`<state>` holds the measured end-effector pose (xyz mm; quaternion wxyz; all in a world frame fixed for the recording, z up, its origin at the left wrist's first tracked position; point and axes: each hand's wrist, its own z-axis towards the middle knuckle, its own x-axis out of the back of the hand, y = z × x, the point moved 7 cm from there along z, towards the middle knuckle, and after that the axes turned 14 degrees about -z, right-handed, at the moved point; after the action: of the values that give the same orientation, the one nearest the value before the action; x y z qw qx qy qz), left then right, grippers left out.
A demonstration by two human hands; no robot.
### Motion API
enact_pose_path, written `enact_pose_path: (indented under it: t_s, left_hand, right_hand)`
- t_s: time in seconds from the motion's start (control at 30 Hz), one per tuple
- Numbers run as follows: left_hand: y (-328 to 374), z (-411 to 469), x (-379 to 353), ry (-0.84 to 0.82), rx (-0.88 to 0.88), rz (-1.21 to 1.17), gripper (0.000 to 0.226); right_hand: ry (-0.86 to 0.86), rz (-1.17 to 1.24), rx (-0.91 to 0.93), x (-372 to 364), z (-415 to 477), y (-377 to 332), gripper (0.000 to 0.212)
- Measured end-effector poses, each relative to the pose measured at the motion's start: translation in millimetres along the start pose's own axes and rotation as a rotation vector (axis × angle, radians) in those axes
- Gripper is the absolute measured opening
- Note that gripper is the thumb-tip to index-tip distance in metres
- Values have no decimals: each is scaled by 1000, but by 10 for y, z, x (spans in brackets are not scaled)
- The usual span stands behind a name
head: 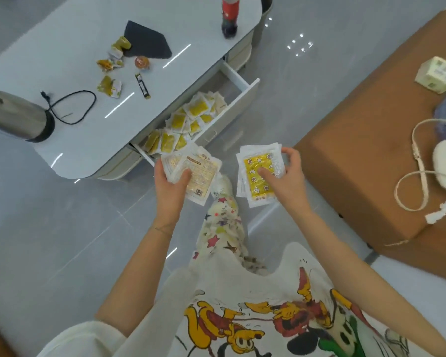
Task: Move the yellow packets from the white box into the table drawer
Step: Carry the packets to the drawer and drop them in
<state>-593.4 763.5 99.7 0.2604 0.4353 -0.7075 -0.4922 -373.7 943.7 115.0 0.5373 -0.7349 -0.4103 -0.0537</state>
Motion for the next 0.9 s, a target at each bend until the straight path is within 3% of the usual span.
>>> enact_pose_path:
  t_s: [0.57,0.7,0.9]
  left_hand:
    - [94,1502,206,448,189,-280,49]
    - [-207,1860,186,528,316,-392,47]
    - [-1166,2620,252,665,448,-447,45]
  right_hand:
    - [-147,-134,51,-374,2295,-1461,56]
    - [-158,-121,-5,-651,2824,-1406,55]
    - [-188,-137,-119,-1524,3866,-731,52]
